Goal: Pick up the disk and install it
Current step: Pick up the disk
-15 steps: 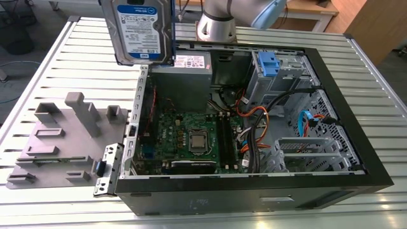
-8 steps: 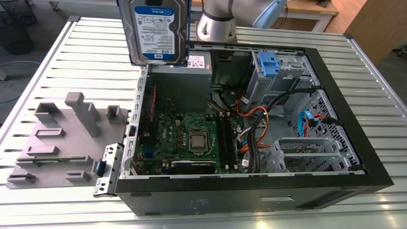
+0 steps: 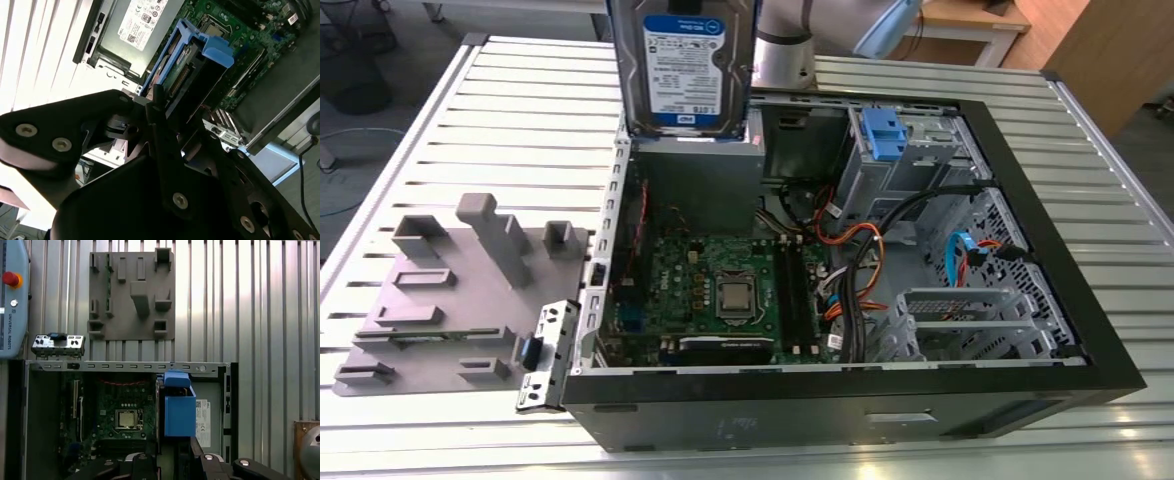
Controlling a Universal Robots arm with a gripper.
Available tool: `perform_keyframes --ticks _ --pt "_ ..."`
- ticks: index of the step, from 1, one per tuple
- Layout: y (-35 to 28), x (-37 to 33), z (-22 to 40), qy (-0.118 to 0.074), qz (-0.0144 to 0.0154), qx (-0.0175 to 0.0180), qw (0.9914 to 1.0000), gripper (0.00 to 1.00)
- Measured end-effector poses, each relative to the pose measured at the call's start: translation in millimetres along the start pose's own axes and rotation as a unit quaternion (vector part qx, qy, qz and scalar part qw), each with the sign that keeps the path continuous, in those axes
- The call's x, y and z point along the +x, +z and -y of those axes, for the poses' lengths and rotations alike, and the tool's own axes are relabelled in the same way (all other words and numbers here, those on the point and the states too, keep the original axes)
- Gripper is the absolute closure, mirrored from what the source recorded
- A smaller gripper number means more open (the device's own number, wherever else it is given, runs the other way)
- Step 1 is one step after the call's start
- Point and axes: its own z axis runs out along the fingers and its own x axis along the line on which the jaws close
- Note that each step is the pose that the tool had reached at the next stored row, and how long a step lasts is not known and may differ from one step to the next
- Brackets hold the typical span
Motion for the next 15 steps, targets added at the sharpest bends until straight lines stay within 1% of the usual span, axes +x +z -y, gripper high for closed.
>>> perform_keyframes --ticks 15 --pt "-1.4 -0.2 51.1 0.000 0.0000 0.0000 1.00000 0.65"
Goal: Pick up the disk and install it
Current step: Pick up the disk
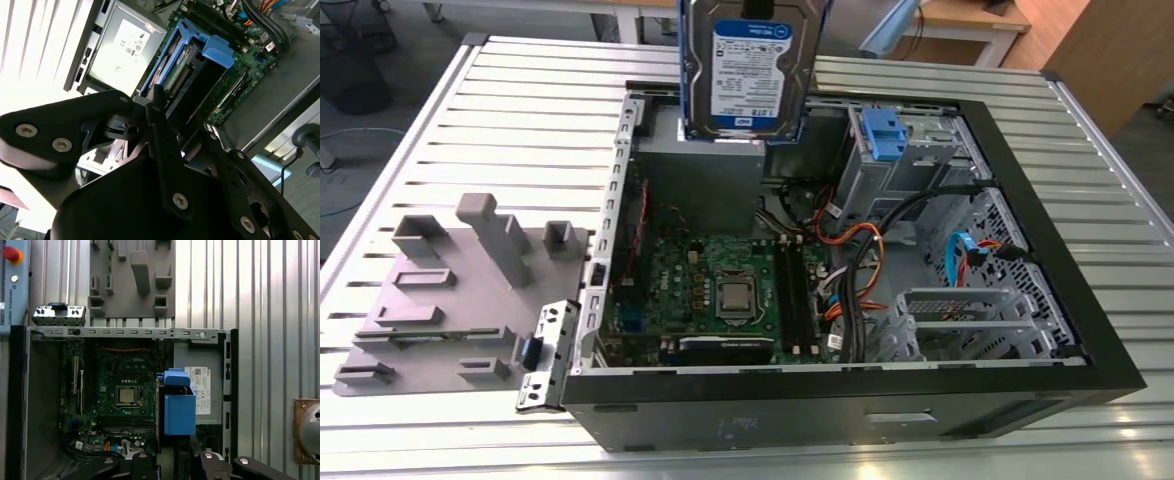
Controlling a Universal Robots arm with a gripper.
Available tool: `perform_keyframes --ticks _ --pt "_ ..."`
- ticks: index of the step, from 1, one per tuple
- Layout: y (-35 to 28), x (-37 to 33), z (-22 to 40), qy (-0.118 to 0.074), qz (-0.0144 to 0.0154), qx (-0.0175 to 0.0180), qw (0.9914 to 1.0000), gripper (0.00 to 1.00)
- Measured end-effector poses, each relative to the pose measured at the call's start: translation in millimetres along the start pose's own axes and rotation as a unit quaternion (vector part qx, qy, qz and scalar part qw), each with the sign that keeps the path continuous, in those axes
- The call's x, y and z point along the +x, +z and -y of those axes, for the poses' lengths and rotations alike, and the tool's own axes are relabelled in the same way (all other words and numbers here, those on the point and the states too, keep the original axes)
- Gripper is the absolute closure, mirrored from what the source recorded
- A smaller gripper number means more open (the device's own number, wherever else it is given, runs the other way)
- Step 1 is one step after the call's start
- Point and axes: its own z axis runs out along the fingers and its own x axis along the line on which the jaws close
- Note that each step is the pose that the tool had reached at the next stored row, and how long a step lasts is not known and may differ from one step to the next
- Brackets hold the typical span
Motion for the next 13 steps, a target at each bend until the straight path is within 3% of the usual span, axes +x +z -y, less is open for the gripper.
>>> perform_keyframes --ticks 13 --pt "-1.3 -0.2 43.7 0.000 0.0000 0.0000 1.00000 0.65"
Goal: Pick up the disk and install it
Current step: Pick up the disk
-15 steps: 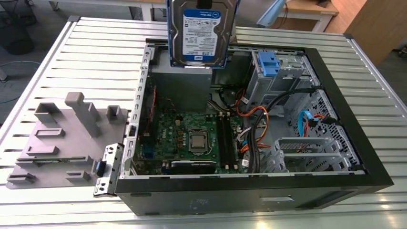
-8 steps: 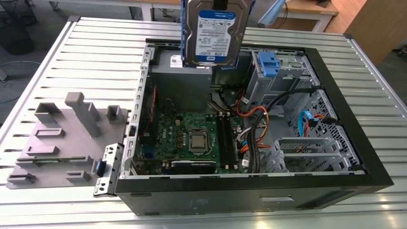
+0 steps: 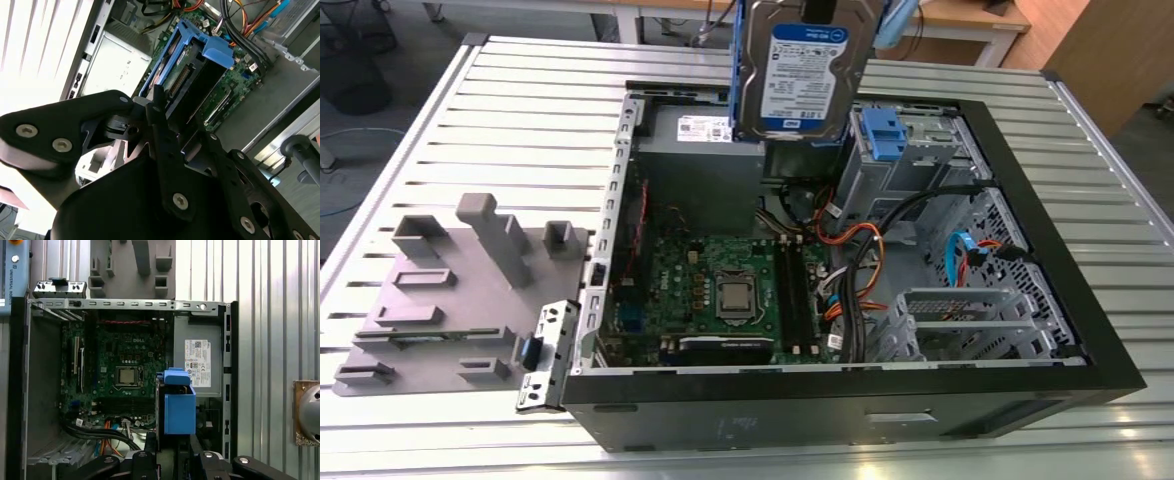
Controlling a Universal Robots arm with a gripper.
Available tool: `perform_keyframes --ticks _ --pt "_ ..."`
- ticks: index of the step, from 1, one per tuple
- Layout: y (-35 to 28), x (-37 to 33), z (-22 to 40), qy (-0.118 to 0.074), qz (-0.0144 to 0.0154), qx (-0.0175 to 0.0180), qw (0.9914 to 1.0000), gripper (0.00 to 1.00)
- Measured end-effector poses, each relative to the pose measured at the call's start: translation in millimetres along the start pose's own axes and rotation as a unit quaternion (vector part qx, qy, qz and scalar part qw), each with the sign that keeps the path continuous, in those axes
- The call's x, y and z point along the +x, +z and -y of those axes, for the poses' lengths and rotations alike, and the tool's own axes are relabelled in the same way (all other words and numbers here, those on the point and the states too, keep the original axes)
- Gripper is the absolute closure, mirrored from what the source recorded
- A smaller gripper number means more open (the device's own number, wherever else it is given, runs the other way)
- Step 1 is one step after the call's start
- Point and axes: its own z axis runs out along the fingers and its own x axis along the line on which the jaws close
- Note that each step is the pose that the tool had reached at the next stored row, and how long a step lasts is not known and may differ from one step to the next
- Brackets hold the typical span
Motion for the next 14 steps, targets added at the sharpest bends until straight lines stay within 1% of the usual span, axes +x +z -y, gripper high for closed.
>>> perform_keyframes --ticks 3,4,9,10,12,14 --pt "-0.2 0.0 8.7 0.000 0.0000 0.0000 1.00000 0.65" --pt "-0.3 0.0 10.7 0.000 0.0000 0.0000 1.00000 0.65" --pt "-0.3 0.0 11.4 0.000 0.0000 0.0000 1.00000 0.65" --pt "-0.3 -0.1 11.5 0.000 0.0011 0.0000 1.00000 0.65" --pt "-0.3 -0.1 11.5 0.000 0.0061 0.0000 0.99998 0.65" --pt "-0.3 -0.1 11.4 0.000 0.0080 0.0000 0.99997 0.65"
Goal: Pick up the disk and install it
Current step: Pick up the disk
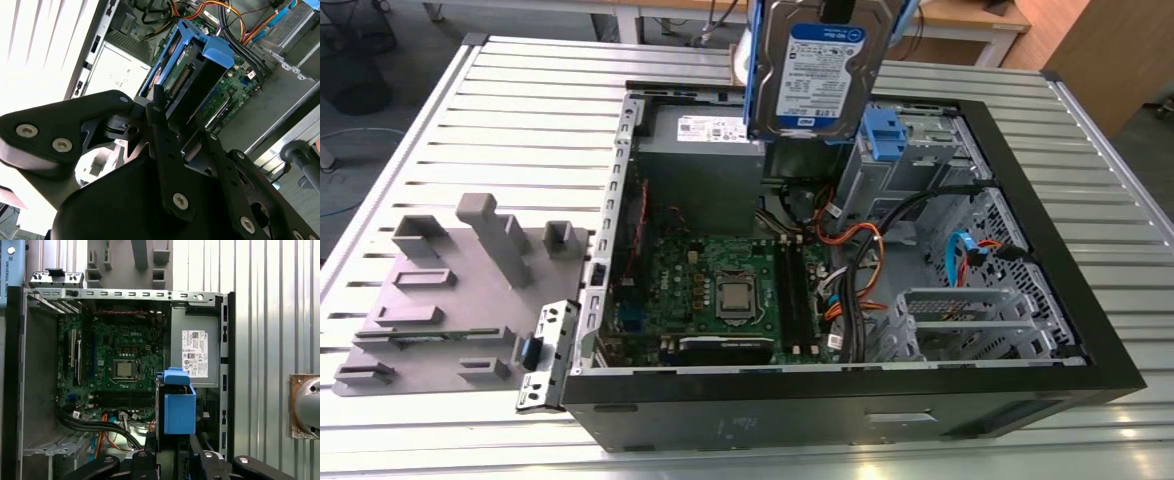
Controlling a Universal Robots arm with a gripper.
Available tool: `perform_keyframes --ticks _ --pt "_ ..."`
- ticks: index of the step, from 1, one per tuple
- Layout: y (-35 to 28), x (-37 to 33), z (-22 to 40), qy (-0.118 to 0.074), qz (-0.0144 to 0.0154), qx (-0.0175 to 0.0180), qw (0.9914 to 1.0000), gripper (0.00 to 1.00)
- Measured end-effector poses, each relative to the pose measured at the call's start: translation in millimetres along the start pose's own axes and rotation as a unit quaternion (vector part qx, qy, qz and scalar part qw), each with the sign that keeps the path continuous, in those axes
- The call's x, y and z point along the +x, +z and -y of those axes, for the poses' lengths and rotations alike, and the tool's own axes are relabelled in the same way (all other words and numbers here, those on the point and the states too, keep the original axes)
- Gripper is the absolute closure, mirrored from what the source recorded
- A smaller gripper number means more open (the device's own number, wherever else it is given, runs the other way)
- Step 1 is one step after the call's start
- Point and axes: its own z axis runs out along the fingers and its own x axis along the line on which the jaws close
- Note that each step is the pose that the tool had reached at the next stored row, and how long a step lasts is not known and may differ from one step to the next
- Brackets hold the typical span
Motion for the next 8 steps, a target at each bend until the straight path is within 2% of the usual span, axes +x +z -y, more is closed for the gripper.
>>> perform_keyframes --ticks 1,4,5,8 --pt "0.0 0.0 0.0 0.000 0.0007 0.0000 1.00000 0.65" --pt "0.1 0.0 0.0 0.000 0.0068 0.0001 0.99998 0.65" --pt "0.0 0.0 0.0 0.000 0.0078 0.0001 0.99997 0.65" --pt "0.1 0.0 0.0 0.000 0.0079 0.0001 0.99997 0.65"
